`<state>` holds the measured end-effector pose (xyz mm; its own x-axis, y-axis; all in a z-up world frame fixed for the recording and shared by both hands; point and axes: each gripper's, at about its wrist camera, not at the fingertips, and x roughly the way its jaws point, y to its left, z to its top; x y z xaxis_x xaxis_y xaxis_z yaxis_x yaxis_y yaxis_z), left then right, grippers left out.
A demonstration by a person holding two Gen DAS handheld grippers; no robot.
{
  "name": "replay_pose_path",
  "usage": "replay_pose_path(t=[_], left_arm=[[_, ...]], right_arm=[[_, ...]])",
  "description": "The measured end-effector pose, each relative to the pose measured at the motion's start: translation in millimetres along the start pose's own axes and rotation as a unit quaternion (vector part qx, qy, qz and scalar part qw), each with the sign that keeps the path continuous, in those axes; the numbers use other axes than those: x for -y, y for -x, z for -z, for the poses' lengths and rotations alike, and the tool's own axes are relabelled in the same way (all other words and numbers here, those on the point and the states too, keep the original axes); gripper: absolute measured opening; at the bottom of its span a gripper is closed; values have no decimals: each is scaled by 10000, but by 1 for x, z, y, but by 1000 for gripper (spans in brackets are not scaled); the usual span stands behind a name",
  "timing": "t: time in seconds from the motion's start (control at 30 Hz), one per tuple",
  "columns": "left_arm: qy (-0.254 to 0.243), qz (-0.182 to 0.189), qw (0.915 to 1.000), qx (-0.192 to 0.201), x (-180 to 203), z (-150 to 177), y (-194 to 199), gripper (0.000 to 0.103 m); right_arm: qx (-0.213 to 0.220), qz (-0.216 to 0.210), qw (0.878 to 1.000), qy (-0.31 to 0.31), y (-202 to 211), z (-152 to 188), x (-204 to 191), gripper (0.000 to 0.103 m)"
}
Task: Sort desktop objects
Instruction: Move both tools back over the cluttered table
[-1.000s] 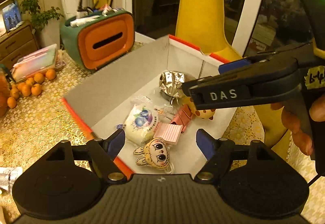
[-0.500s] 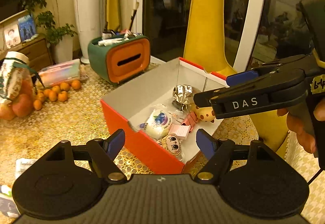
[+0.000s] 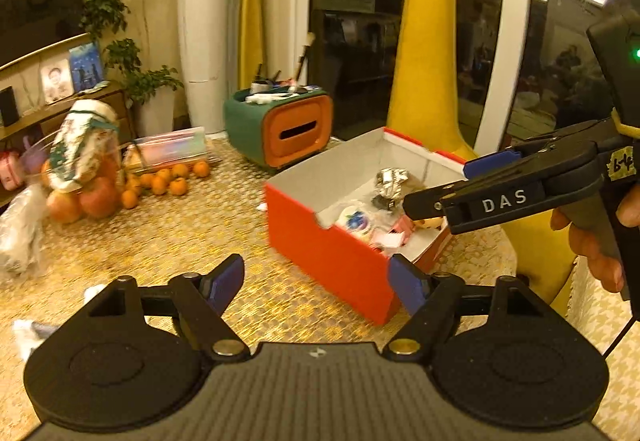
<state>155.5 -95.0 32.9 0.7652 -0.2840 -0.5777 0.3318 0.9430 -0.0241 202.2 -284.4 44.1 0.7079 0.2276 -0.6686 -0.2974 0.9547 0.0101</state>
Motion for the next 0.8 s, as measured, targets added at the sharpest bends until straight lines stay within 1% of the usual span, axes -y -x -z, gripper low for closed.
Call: replay_pose_path(t=[0.2, 0.53, 0.63, 0.8], left_arm=[[117, -142, 9998, 113, -28, 20, 26, 81], [554, -460, 9972, 206, -85, 54, 61, 84], [641, -580, 9959, 269, -102, 62, 67, 88], [795, -767, 9935, 287, -127, 77, 67, 89]], right_arm=[[-11, -119, 9998, 167, 5, 5, -37, 85], [-56, -376, 9982, 465, -2, 6, -97, 88], [-77, -451, 9971, 606, -9, 5, -115, 88], [-138, -559, 9949, 823, -24, 3, -143, 88]])
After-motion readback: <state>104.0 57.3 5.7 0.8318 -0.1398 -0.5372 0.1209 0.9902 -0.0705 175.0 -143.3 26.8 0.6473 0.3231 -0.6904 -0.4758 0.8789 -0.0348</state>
